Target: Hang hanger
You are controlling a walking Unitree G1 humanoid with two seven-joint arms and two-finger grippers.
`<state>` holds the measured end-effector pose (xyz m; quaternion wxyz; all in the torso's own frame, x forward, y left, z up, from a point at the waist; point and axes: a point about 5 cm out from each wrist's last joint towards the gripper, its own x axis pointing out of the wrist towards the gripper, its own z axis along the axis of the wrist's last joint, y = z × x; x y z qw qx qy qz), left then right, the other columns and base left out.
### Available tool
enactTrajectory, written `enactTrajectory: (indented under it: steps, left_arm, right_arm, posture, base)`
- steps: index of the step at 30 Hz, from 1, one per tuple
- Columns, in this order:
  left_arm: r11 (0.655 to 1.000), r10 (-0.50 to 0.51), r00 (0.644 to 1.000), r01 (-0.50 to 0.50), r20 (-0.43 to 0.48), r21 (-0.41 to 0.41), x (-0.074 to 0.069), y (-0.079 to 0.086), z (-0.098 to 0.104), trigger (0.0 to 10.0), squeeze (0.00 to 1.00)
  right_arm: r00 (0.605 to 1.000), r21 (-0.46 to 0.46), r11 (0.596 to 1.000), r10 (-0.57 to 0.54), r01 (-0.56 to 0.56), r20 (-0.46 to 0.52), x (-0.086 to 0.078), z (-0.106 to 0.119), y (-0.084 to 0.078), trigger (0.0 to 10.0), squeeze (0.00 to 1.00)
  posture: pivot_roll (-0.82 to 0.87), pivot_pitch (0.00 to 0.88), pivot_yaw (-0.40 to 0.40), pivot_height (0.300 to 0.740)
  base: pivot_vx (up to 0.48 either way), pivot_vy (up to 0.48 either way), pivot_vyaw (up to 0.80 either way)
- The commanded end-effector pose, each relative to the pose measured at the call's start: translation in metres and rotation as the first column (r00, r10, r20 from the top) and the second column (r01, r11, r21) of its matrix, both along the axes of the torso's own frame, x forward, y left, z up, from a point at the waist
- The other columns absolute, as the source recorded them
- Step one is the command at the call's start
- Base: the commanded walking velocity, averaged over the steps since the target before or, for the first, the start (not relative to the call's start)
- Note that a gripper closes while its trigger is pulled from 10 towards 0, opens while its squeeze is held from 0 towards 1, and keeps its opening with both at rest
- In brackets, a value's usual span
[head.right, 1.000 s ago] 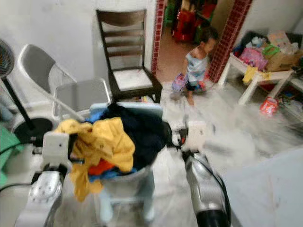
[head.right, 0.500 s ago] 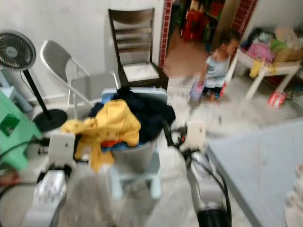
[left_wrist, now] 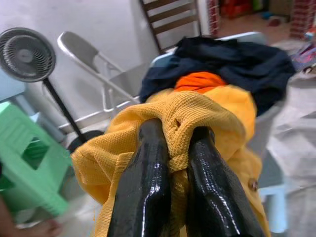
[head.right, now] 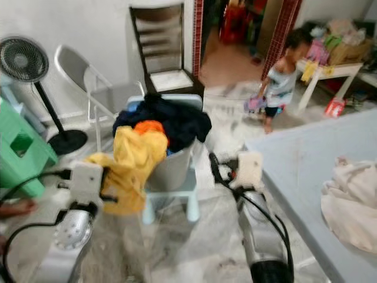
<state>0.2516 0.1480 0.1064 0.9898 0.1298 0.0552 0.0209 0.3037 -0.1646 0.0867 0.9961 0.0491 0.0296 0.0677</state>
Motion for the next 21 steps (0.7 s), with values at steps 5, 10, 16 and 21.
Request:
enactTrajectory:
  steps: [5,10,16,21]
  left_arm:
    - [1.0,0.005,1.0,-0.004,0.016,-0.029,0.0032,0.0088,0.0029,10.0,0.0]
    - [0.997,0.009,1.0,-0.008,0.006,-0.076,0.0054,0.0103,0.0007,10.0,0.0]
    - [0.995,0.005,1.0,-0.003,0.014,-0.103,0.0088,0.0109,0.0022,10.0,0.0]
    - [0.993,-0.006,1.0,0.008,0.02,-0.116,0.0108,0.0096,0.0029,10.0,0.0]
  right_arm:
    - [1.0,0.011,1.0,0.007,-0.008,0.009,0.0024,0.0038,0.0058,10.0,0.0]
    - [1.0,0.005,1.0,0.009,-0.009,0.0,0.003,0.0026,0.0058,10.0,0.0]
    - [1.0,0.008,1.0,0.007,-0.007,-0.008,0.0039,0.001,0.0065,10.0,0.0]
    - [1.0,0.008,1.0,0.009,-0.009,-0.008,0.0047,0.0,0.0082,10.0,0.0]
  posture:
    - [0.05,0.0,-0.025,0.74]
    - [0.05,0.0,-0.025,0.74]
    - [0.05,0.0,-0.021,0.74]
    - [0.06,0.0,-0.018,0.74]
  base:
    - [0.0,0.0,0.0]
    - [0.0,0.0,-0.21]
    - [0.0,0.0,-0.75]
    - [0.0,0.0,-0.8]
